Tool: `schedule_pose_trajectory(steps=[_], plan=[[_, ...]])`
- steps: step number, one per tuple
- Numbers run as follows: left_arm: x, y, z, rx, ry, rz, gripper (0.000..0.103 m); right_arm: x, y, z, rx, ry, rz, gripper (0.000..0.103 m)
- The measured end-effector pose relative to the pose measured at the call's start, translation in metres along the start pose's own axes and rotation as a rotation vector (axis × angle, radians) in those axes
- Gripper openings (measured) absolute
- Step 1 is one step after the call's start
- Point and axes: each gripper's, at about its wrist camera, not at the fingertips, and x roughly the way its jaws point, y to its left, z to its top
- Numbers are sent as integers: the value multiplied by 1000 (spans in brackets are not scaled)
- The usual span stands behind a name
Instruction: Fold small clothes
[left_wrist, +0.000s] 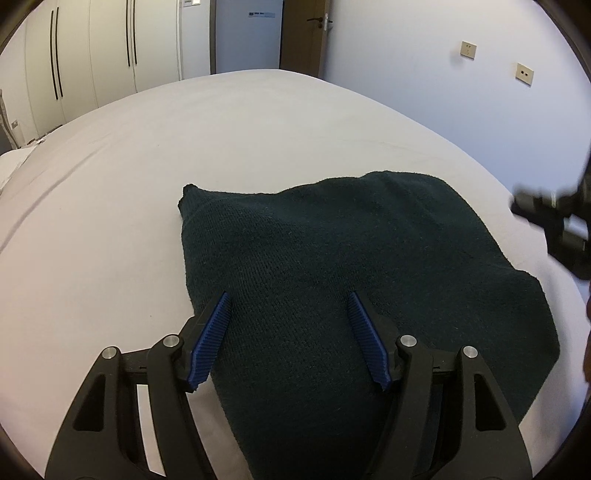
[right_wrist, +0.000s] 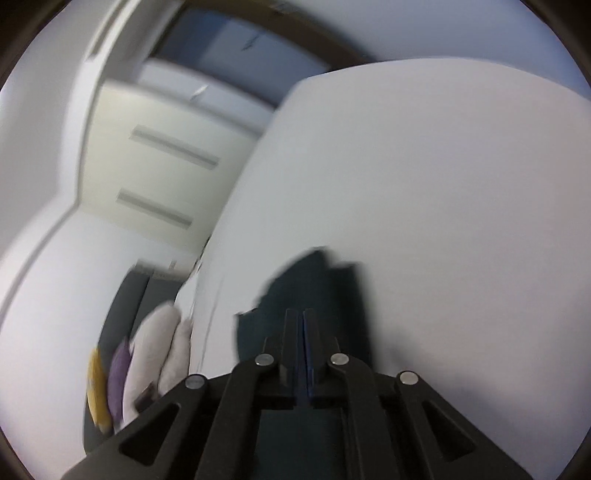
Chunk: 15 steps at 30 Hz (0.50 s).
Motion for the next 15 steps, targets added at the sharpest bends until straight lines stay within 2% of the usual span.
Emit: schedule_pose_trajectory(steps=[1, 2, 4, 5, 6, 7, 8, 9, 12, 14, 15], plan=[[0, -1, 0, 1, 0, 1, 65, 10, 11, 3, -31, 33, 10, 19], [0, 1, 0, 0, 0, 0, 65, 26, 21, 5, -56, 83, 26, 31], [0, 1, 0, 0, 2, -1, 66, 51, 27, 7, -78, 147, 25, 34], [0, 1, 0, 0, 3, -1, 66, 68, 24, 8, -76, 181, -3, 34], [0, 0, 0, 1, 3, -2, 66, 67, 12, 10, -62, 193, -29, 34], [-1, 0, 0, 1, 3, -2, 66, 73, 4, 13, -41, 195, -60, 30], [-1, 0, 0, 1, 3, -3, 65, 76, -6, 15, -23, 186, -67, 11], [-1, -1, 0, 2, 1, -4, 65, 75, -16, 16, -7, 176, -74, 0], [-2, -2, -1, 2, -2, -4, 66, 56, -37, 19, 58, 117, -67, 0], [-3, -2, -1, -2, -2, -4, 65, 33, -34, 18, 19, 75, -143, 1], [-3, -1, -1, -7, 0, -5, 65, 26, -29, 16, 4, 65, -156, 5]])
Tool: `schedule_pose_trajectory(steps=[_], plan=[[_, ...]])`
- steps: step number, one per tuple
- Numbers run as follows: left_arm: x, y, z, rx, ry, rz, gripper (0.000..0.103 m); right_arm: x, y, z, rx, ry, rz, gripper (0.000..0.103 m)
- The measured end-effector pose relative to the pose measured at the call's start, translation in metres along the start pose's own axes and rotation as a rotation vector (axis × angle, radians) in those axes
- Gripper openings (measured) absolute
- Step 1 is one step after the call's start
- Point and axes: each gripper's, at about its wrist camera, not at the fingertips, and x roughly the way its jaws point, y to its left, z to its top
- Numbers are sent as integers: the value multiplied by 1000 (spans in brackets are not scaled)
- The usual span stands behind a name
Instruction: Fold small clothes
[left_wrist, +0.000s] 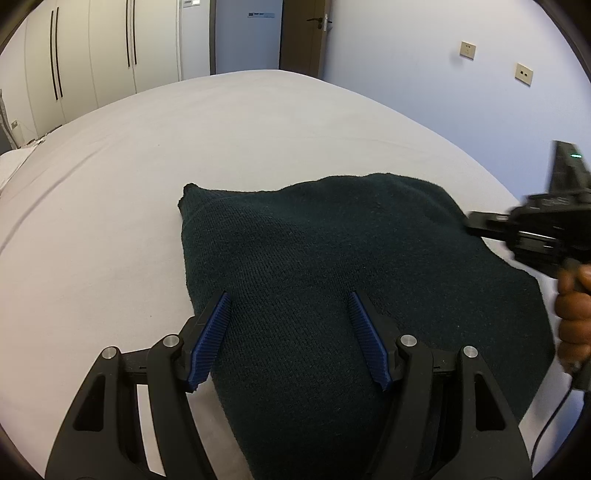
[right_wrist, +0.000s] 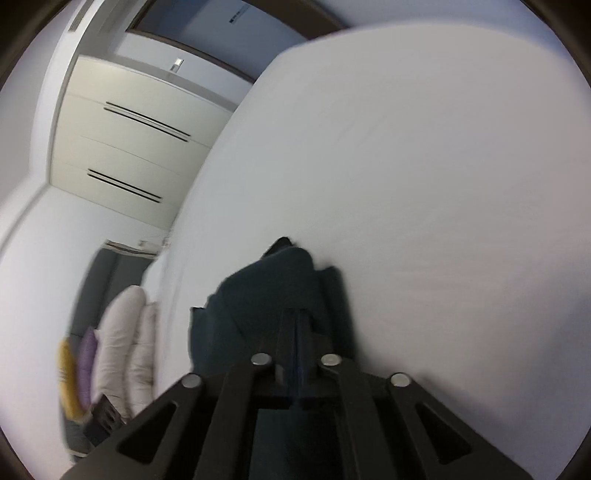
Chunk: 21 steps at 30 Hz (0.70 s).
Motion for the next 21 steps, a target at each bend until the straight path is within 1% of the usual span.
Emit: schedule_pose_trajectory(steps=[2, 3, 4, 5, 6, 7, 9, 10, 11, 12, 13, 14, 15, 16, 17, 18, 19, 20, 21], plan=[[-2, 1, 1, -11, 3, 2, 65, -21, 13, -12, -39, -35, 28, 16], [-6, 2, 3, -16, 0, 7, 65, -31, 21, -21, -58, -37, 68, 21], [-10, 1, 2, -21, -3, 12, 65, -40, 26, -30, -78, -27, 112, 24], [-17, 0, 1, -28, -5, 17, 65, -46, 33, -41, -108, -8, 148, 27], [-25, 0, -1, -34, -12, 18, 65, -48, 37, -52, -135, 15, 164, 29], [-36, -1, -6, -42, -27, 20, 65, -46, 38, -65, -155, 47, 169, 30], [-49, -2, -18, -51, -34, 22, 65, -37, 28, -82, -156, 96, 144, 35], [-54, -4, -25, -49, -36, 21, 65, -35, 19, -88, -146, 107, 115, 34], [-57, -7, -34, -43, -29, 23, 65, -35, 2, -94, -129, 106, 105, 27], [-58, -9, -45, -35, -21, 21, 65, -40, -7, -96, -122, 97, 113, 14], [-60, -11, -52, -31, -16, 16, 65, -46, -17, -99, -108, 86, 109, 9], [-62, -15, -62, -20, -4, 9, 65, -53, -29, -101, -78, 81, 109, 6], [-63, -17, -68, -11, 4, 5, 65, -62, -36, -102, -61, 73, 113, 6], [-65, -18, -73, 0, 11, 4, 65, -71, -37, -103, -71, 62, 106, 7], [-72, -17, -79, 0, 4, 2, 65, -81, -36, -104, -98, 43, 80, 14], [-78, -15, -81, -10, -13, 2, 65, -94, -33, -103, -121, 23, 73, 35], [-85, -11, -81, -28, -32, 6, 65, -101, -30, -101, -132, 6, 62, 50], [-95, -2, -78, -76, -69, 10, 65, -113, -28, -94, -140, -26, 46, 75], [-102, 6, -74, -114, -93, 4, 68, -119, -25, -89, -147, -49, 47, 80]])
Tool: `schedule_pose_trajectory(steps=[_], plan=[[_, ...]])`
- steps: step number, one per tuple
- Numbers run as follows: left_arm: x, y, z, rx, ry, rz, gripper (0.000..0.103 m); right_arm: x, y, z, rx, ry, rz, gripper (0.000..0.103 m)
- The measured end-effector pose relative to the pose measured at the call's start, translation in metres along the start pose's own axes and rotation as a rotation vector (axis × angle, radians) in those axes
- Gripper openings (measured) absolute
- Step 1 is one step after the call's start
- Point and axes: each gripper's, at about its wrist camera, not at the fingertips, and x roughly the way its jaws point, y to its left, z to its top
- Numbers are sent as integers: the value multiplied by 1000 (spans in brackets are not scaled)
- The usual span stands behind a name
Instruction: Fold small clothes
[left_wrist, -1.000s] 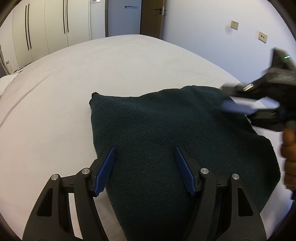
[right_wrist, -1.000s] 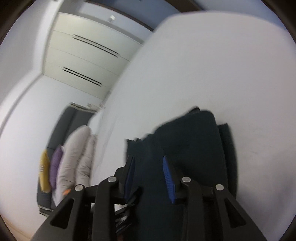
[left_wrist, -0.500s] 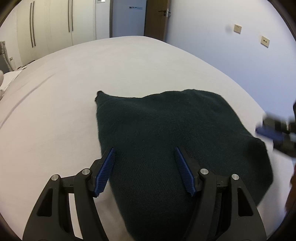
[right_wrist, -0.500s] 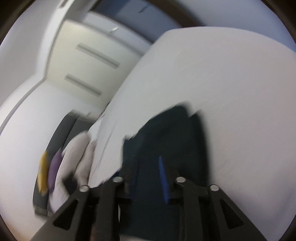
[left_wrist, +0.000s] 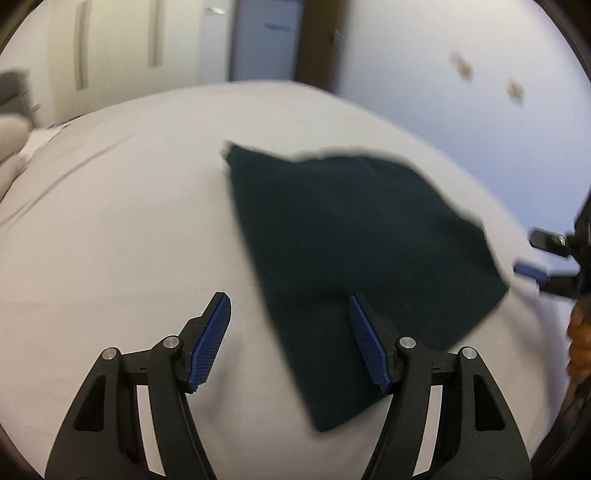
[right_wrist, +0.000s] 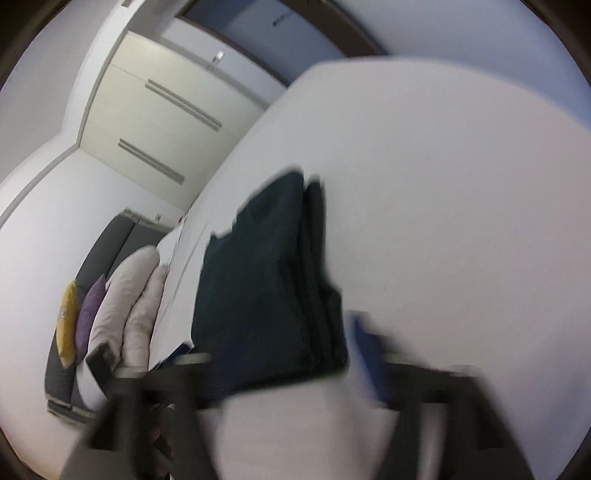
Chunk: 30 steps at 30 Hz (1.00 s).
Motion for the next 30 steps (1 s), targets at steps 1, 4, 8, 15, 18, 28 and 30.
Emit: schedule_pose_trajectory(steps=[1, 4, 8, 15, 18, 28, 30], plan=[[-5, 11, 8, -61, -24, -11, 80, -4, 4, 7, -16, -16, 14, 80], [5, 33, 27, -145, -5, -62, 89, 18, 13, 29, -27, 22, 18, 80], [50, 43, 47, -225, 132, -152, 89, 77, 20, 49, -4, 161, -17, 80], [98, 58, 46, -373, 269, -293, 93, 145, 18, 63, 17, 269, -21, 80], [106, 51, 51, -361, 274, -290, 91, 160, 18, 65, 41, 299, -3, 56], [83, 39, 61, -322, 265, -302, 42, 148, 56, 52, -67, 267, -97, 27], [65, 42, 59, -320, 252, -301, 41, 133, 82, 45, -109, 238, -82, 26]])
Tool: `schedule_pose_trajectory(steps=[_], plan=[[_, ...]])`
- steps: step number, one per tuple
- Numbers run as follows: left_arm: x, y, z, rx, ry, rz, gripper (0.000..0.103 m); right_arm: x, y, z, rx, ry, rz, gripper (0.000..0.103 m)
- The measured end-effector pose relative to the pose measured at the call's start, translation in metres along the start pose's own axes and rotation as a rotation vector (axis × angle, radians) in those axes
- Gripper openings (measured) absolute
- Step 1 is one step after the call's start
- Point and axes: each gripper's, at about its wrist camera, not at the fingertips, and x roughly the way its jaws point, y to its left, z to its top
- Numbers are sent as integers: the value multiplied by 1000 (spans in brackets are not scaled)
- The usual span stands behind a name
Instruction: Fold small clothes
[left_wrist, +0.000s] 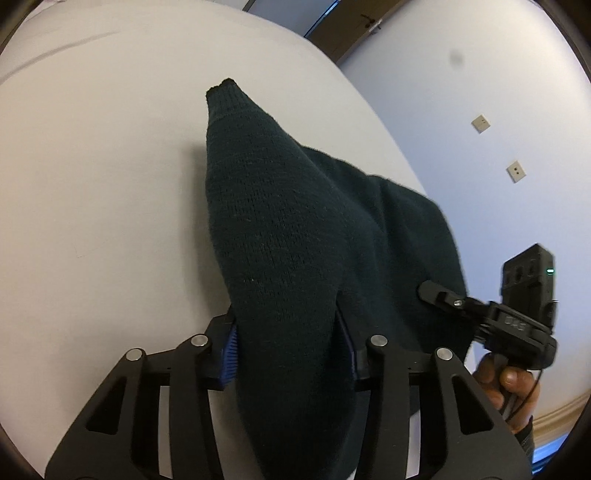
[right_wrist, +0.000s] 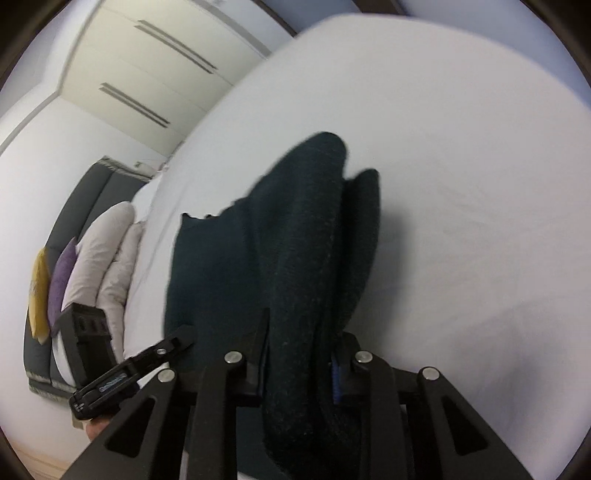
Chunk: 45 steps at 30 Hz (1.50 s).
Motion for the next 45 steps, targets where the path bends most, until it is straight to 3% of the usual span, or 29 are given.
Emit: schedule_pose_trajectory(steps=[8, 14, 18, 22, 25, 27, 29, 33, 36, 39, 41, 45], plan=[[-138, 22, -49, 17, -99, 42, 41, -38, 101, -68, -120, -3, 118, 26], [-213, 61, -102, 14, -126, 125, 42, -16, 141, -134, -116, 67, 230, 26], [-221, 97, -132, -41, -100, 147, 42, 11, 149, -174, -90, 114, 250, 26], [-203, 123, -155, -71, -73, 175, 44, 34, 144, -202, -70, 161, 224, 27], [-190, 139, -161, -108, -94, 150, 52, 51, 124, -214, -45, 169, 161, 29], [-184, 142, -162, -93, -109, 156, 62, 55, 107, -217, -5, 156, 200, 36], [-177, 140, -166, -67, -127, 194, 83, 54, 93, -222, 21, 129, 264, 36], [-169, 143, -169, -93, -168, 146, 88, 48, 92, -224, 20, 107, 277, 37], [-178, 146, -176, -78, -188, 156, 88, 29, 90, -226, 42, 68, 240, 46], [-191, 142, -183, -62, -212, 216, 88, 1, 92, -228, 30, 9, 196, 48], [-203, 124, -188, -7, -262, 309, 88, -21, 102, -230, -23, -44, 199, 48], [-221, 93, -202, 74, -335, 428, 88, -33, 143, -240, -170, -59, 283, 48]])
